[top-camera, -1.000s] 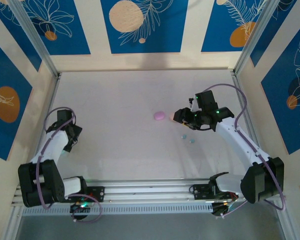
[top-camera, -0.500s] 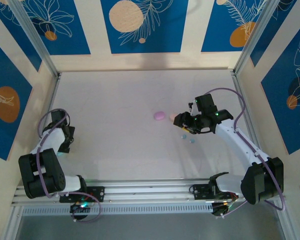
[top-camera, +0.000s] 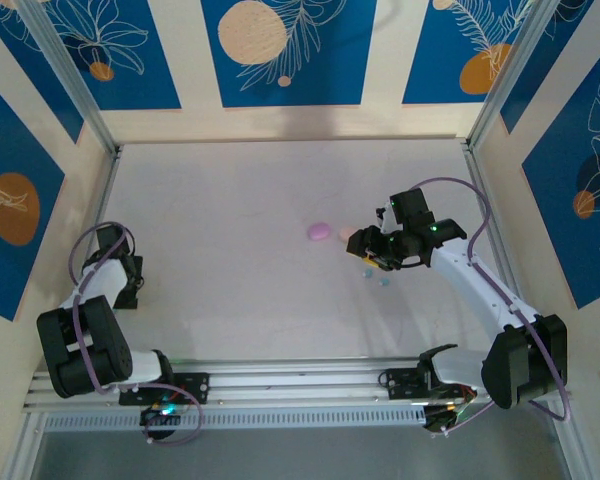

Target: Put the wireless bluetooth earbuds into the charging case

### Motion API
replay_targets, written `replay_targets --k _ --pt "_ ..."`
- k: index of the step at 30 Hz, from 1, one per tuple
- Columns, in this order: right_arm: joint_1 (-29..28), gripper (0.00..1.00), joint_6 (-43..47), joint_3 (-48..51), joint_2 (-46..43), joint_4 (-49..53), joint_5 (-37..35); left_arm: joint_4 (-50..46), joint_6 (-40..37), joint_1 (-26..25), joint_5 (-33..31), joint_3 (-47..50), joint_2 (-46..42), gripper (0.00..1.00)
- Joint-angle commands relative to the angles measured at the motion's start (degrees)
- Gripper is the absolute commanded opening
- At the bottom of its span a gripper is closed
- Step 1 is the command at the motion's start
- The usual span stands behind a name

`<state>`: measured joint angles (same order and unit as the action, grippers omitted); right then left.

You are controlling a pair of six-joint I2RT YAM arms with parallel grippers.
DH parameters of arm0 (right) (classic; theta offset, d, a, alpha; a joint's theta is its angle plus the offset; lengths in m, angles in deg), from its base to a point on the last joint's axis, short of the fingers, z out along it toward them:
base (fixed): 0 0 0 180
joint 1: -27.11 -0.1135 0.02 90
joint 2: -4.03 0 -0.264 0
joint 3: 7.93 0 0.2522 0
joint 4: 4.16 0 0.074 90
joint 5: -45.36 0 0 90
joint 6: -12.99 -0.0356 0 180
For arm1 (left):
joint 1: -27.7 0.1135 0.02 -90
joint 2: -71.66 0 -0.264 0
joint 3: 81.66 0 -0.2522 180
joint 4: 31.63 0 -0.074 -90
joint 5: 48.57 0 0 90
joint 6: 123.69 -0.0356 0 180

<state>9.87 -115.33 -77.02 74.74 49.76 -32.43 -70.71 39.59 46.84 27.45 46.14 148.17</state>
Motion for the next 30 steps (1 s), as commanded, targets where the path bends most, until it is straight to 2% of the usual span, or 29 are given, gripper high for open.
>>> replay_targets --k 1,4,7,11,14,17,21,26,30 --pt "-0.10 0.54 0.40 -0.15 0.01 1.41 1.57 -3.78 2.42 0.86 0.26 0.99 -2.45 0.83" --pt "-0.10 0.54 0.51 -0.30 0.15 1.33 1.59 -8.47 0.20 0.86 -0.26 -0.86 -3.93 0.86" --pt "-0.13 0.54 0.54 -0.50 0.55 1.03 1.68 -15.95 -7.57 0.35 -2.09 -6.59 -3.43 0.95" --pt "-0.34 0.54 0.27 -0.48 1.38 0.15 2.30 -23.95 -14.88 0.03 -11.06 -13.44 -3.33 1.00" --pt "-0.67 0.53 0.27 -0.72 2.11 -0.10 2.60 -23.72 -20.85 0.13 -19.66 -14.72 -3.74 1.00" --pt "-0.87 0.53 0.62 -0.83 2.23 0.01 2.59 -19.88 -28.27 0.71 -22.59 -13.50 -2.90 1.00" --pt "-0.85 0.53 1.30 -0.83 2.13 0.44 2.44 -15.45 -30.54 2.67 -17.24 -11.67 -0.35 1.00" --pt "-0.74 0.53 2.27 -0.51 1.77 0.93 2.34 -14.51 -32.31 10.07 -8.03 -13.45 5.75 1.00" --pt "-0.44 0.53 2.47 0.09 1.71 0.52 2.72 -16.95 -32.04 10.57 -8.53 -15.18 9.93 1.00"
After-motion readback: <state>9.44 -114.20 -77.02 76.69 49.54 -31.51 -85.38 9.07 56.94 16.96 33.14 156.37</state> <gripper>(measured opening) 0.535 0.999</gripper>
